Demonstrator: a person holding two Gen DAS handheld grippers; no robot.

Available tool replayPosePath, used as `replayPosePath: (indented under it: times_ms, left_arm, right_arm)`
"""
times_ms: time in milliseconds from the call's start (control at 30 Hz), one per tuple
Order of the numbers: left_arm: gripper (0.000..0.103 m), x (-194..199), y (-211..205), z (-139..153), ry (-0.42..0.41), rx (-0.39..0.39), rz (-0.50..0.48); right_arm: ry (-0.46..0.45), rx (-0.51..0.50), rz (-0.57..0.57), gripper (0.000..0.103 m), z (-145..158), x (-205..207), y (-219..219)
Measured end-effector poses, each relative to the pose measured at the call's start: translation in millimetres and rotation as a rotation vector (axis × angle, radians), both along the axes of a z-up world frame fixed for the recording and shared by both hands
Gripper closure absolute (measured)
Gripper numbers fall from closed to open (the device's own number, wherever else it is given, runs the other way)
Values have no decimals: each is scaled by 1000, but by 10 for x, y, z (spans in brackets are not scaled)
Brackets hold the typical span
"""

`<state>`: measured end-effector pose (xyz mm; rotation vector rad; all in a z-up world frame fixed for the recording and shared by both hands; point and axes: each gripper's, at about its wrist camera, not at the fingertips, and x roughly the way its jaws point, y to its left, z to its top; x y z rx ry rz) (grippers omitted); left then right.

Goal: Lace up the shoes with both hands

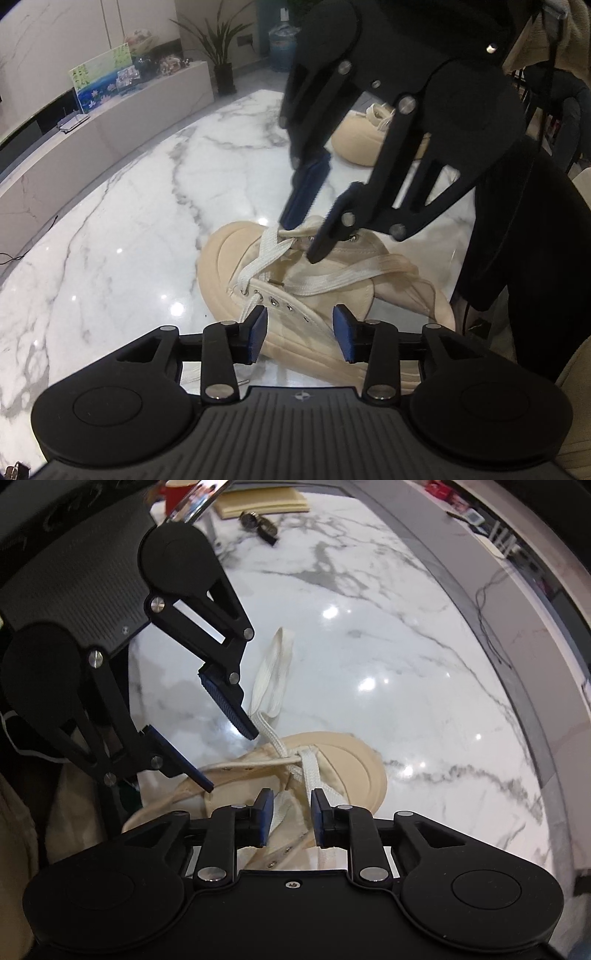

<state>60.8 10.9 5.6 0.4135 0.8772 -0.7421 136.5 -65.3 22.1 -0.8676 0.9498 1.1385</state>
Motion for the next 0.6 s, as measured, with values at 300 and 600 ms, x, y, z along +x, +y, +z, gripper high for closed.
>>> replayPosePath:
  times_ms: [300,600]
  left_arm:
    - [74,8,5,-25,21,-7,-12]
    - [73,35,61,-53,38,-25,-6]
  right_arm:
    - [75,-7,-100,84,-289,123,125]
    - [94,-36,-143,103,-502,203,150]
